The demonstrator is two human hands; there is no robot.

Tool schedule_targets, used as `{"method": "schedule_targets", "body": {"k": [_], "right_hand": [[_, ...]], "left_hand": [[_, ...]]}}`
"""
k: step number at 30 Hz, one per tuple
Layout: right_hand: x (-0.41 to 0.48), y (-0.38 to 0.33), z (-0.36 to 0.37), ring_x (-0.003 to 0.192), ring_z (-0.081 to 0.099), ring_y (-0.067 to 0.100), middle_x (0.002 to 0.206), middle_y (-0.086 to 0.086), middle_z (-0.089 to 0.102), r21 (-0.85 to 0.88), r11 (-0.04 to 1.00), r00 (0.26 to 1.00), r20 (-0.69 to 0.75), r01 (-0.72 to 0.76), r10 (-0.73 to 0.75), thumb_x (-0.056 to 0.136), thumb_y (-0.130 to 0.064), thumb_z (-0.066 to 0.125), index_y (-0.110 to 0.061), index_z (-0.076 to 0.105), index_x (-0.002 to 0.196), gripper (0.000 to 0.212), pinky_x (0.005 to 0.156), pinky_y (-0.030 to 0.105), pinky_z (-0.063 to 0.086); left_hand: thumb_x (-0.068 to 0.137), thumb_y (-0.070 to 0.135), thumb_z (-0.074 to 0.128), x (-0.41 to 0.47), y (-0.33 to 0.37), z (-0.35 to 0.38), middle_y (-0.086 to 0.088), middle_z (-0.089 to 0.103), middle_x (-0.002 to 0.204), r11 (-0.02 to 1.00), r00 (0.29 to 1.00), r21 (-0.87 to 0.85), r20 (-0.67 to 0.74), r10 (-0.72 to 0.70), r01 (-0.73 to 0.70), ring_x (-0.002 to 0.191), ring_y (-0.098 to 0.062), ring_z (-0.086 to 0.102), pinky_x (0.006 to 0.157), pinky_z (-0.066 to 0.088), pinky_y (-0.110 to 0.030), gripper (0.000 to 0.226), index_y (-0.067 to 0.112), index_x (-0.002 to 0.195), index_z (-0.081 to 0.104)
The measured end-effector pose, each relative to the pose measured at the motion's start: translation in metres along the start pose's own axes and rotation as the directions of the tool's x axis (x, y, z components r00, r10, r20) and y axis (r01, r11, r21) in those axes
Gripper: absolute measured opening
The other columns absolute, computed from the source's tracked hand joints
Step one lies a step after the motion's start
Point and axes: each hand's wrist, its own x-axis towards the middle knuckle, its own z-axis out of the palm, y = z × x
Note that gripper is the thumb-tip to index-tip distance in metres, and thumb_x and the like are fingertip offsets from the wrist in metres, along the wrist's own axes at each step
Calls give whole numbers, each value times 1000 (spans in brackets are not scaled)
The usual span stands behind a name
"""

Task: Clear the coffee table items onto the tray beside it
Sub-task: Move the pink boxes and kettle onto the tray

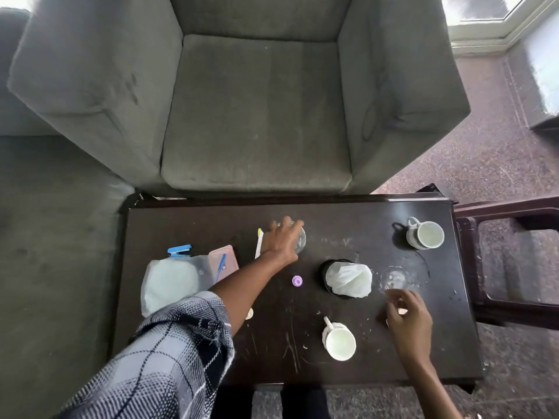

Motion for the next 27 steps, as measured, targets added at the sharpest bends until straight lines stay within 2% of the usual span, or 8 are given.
{"method": "schedule_targets", "body": {"k": [2, 5, 8, 10, 15, 20, 24, 27], "right_hand": [[3, 0, 4, 73, 57, 27, 90, 8, 58, 0, 1000, 1000, -13, -28, 28, 78, 12, 55, 2, 67, 89, 19, 70, 27, 40], [12, 3, 13, 76, 55, 26, 101, 12, 57, 8, 993, 993, 11, -114, 114, 78, 10, 55, 1, 65, 99, 25, 70, 23, 39], [18, 14, 30, 92, 58, 30, 112, 19, 58, 37, 970, 965, 123, -240, 233, 77, 7, 58, 0, 58, 113, 36, 81, 34, 49], [20, 17, 39, 97, 57, 32, 114, 18, 56, 99, 915, 902, 237, -392, 361, 79, 4, 59, -4, 51, 121, 43, 74, 41, 52], [17, 16, 60, 39, 47, 11, 71, 10, 46, 371, 626, 721, 461, -686, 517, 86, 13, 45, -10, 44, 113, 36, 38, 19, 36], [20, 5, 73, 58, 63, 21, 76, 17, 58, 433, 590, 731, 429, -682, 530, 85, 12, 49, 0, 53, 101, 20, 43, 20, 52], [34, -10, 89, 77, 60, 31, 84, 21, 60, 413, 617, 740, 430, -670, 517, 80, 13, 55, 5, 53, 99, 20, 68, 35, 57], [42, -32, 101, 71, 60, 31, 82, 24, 59, 456, 589, 745, 437, -667, 505, 78, 16, 54, 10, 53, 99, 21, 57, 30, 57]], "left_hand": [[72, 14, 71, -1, -10, 0, -2, 37, 136, 1000, 1000, -1, 0, -15, 15, 120, -33, 42, 86, 47, -41, 72, 28, 133, 36], [72, 18, 71, -3, -26, -1, -2, 36, 137, 999, 999, -26, 5, -47, 47, 120, -33, 42, 87, 47, -43, 74, 28, 135, 34], [72, 21, 72, -5, -41, -4, -1, 35, 139, 996, 997, -37, 10, -75, 75, 121, -33, 41, 88, 47, -43, 77, 29, 137, 33], [72, 22, 72, -6, -51, -7, -1, 34, 139, 995, 996, -38, 9, -93, 93, 120, -33, 41, 87, 47, -43, 77, 30, 138, 33], [70, 20, 73, -10, -77, -11, 1, 33, 140, 992, 993, -45, 14, -116, 117, 121, -32, 40, 86, 47, -43, 78, 31, 137, 33], [67, 24, 77, -11, -88, -8, 4, 31, 142, 995, 997, -51, 3, -80, 80, 120, -31, 41, 87, 48, -46, 82, 33, 137, 34], [69, 25, 76, -8, -86, -6, 5, 28, 144, 998, 998, -36, -26, -52, 51, 120, -30, 41, 86, 49, -44, 82, 34, 138, 33], [71, 24, 75, -4, -84, -8, 6, 24, 147, 999, 999, -26, -33, -31, 30, 123, -29, 39, 87, 48, -44, 83, 34, 140, 31]]}}
